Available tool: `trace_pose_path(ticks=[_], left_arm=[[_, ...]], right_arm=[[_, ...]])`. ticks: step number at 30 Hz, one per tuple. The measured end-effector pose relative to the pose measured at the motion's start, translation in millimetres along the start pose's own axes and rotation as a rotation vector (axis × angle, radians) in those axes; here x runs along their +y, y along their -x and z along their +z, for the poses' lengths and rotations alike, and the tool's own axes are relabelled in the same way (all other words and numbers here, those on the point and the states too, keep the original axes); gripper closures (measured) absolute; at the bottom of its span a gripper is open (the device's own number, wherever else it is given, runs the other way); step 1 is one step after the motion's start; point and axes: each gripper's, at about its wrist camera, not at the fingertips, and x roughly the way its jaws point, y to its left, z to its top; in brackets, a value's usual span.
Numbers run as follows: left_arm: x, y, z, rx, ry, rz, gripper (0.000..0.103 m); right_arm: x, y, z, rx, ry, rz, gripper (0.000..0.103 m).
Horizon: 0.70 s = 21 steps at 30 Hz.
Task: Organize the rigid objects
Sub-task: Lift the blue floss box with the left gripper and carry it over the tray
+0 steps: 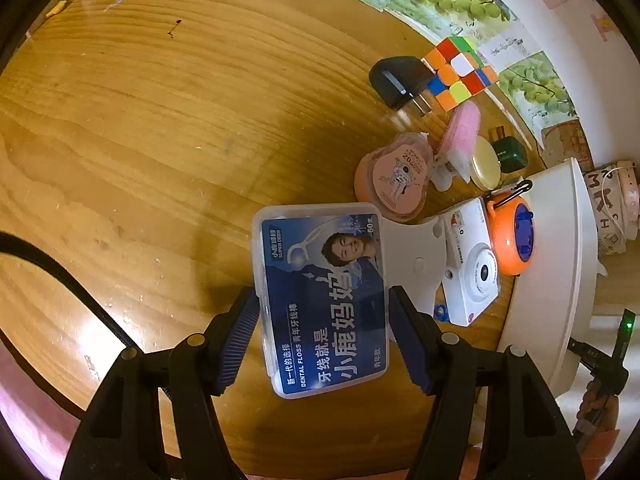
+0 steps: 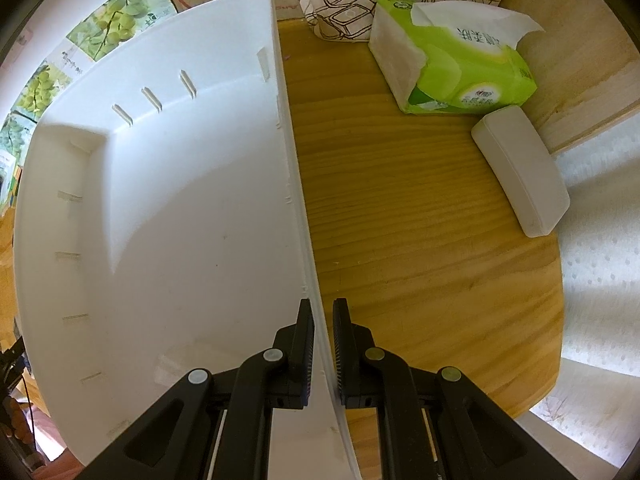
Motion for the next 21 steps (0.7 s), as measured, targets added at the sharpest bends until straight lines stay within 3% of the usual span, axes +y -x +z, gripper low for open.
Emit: trace_pose_path(ticks=[14,21], left_arm=[[-15.7,38.4,-17.8,-0.125,0.004,-0.005,0.034],[-43.0,60.4,-29.6,-0.194,-0.039,-0.007,0.034]], right_arm=[[11.0,3.0,3.4,0.003,0.101,0.024,0.095],[20.2,3.6,5.3,0.008,0.182,0.035,0.096]])
